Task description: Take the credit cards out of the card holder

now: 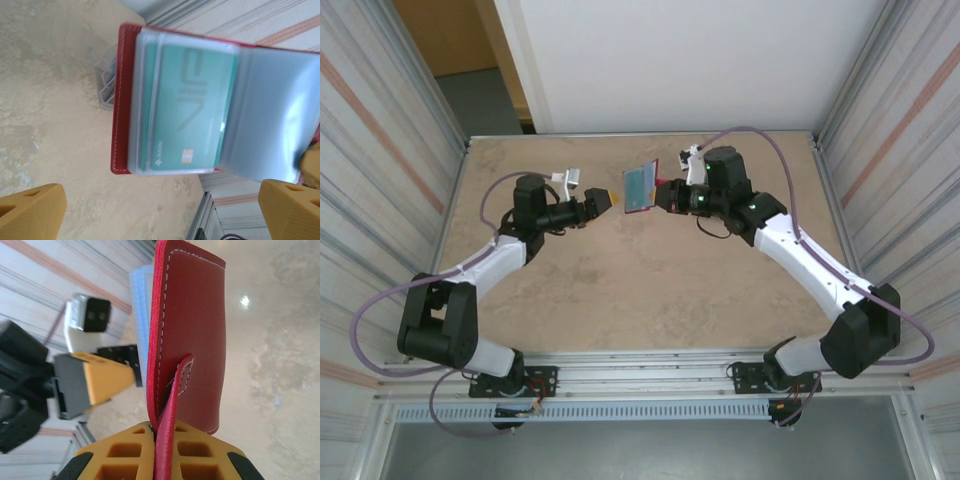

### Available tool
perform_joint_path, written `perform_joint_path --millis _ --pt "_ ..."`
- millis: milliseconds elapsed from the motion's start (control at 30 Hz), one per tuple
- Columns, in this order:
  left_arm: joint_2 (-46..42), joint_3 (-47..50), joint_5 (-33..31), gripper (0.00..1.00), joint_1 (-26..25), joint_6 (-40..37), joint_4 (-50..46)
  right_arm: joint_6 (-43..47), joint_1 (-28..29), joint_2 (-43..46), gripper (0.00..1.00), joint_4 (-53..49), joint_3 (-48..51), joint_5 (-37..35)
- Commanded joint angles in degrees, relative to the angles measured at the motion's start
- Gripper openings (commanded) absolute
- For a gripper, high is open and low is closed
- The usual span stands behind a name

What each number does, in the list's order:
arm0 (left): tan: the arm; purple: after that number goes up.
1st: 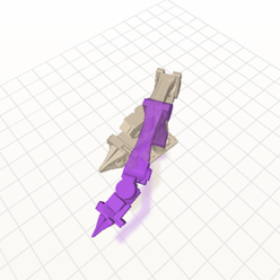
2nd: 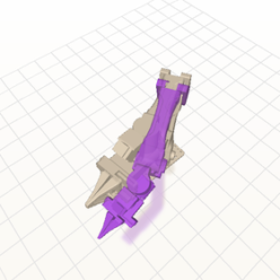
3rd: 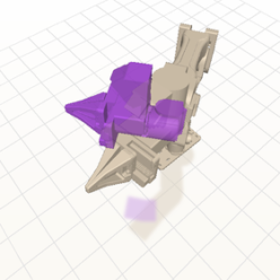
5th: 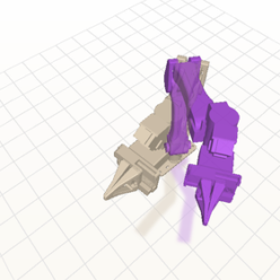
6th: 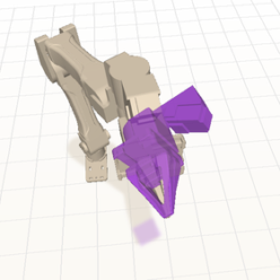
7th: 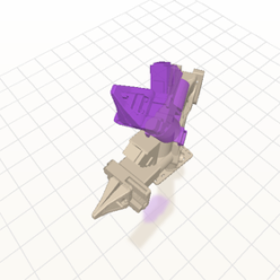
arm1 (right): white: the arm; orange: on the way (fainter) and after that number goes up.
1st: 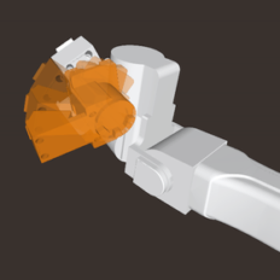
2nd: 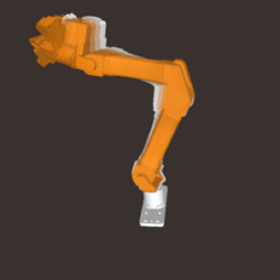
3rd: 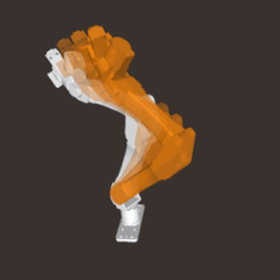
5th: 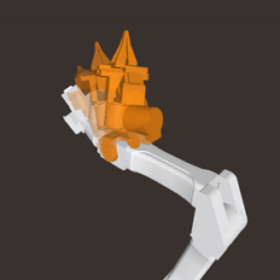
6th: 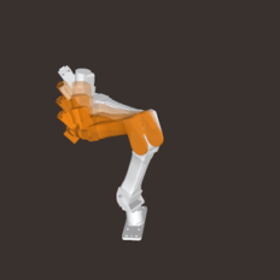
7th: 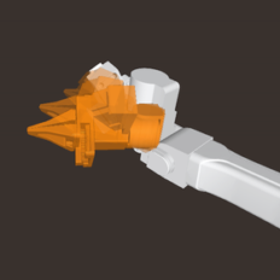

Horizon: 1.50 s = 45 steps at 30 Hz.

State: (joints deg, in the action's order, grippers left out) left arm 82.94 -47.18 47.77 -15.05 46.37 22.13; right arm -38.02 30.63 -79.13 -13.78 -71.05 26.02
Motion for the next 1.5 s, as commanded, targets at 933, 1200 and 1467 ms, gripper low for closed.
perform_joint_path --millis 933,1200,1467 --pt "3.7 -0.6 4.1 0.99 -1.4 11.3 19.6 -15.1 -1.1 -0.5 0.00 23.7 5.3 15.2" --pt "3.0 0.1 3.4 0.75 -1.2 11.6 21.5 -16.1 -2.7 -0.6 0.00 23.5 8.9 15.2" --pt "2.9 0.0 3.0 0.32 -1.7 9.1 16.5 -15.1 -3.6 -0.9 0.00 21.6 10.7 14.0"
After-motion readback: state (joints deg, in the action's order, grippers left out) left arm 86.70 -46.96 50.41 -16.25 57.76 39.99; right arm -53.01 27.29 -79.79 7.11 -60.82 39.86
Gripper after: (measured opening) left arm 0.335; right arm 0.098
